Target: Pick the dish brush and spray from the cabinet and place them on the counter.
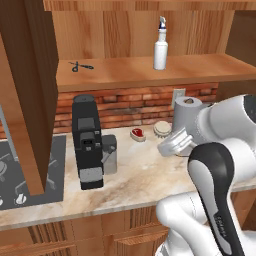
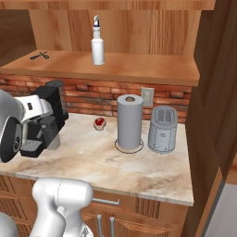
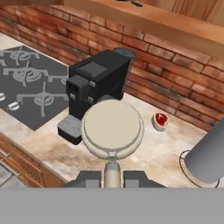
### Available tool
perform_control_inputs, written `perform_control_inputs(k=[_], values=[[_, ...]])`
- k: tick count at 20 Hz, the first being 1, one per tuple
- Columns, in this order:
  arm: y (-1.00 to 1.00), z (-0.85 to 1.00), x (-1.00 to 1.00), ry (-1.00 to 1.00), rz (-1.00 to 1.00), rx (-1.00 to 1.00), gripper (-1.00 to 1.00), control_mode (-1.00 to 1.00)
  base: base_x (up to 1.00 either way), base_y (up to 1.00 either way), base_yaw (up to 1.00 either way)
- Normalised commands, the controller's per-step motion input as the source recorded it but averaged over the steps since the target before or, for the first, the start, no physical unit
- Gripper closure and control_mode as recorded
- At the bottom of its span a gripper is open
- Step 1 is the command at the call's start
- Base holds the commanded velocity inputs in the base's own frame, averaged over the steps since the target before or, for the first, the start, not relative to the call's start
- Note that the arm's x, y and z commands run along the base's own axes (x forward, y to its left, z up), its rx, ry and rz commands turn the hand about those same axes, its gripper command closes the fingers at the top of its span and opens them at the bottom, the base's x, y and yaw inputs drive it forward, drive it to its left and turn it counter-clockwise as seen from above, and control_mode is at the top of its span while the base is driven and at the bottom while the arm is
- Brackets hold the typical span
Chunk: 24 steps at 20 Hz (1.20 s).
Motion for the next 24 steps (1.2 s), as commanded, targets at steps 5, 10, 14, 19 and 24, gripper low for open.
perform_control_inputs(k=[5, 10, 14, 19, 24], values=[[-0.1, -0.22, 0.0, 0.0, 0.0, -0.04, 1.0, -1.0, 0.0, 0.0, 0.0], [-0.12, -0.19, 0.0, -0.01, 0.0, -0.02, 1.0, -1.0, 0.0, 0.0, 0.0], [-0.08, -0.25, 0.01, -0.03, 0.0, -0.02, 1.0, -1.0, 0.0, 0.0, 0.0], [-0.02, -0.31, 0.01, -0.04, 0.0, -0.02, 1.0, -1.0, 0.0, 0.0, 0.0], [0.0, -0.25, 0.03, -0.08, 0.0, 0.0, 1.0, -1.0, 0.0, 0.0, 0.0]])
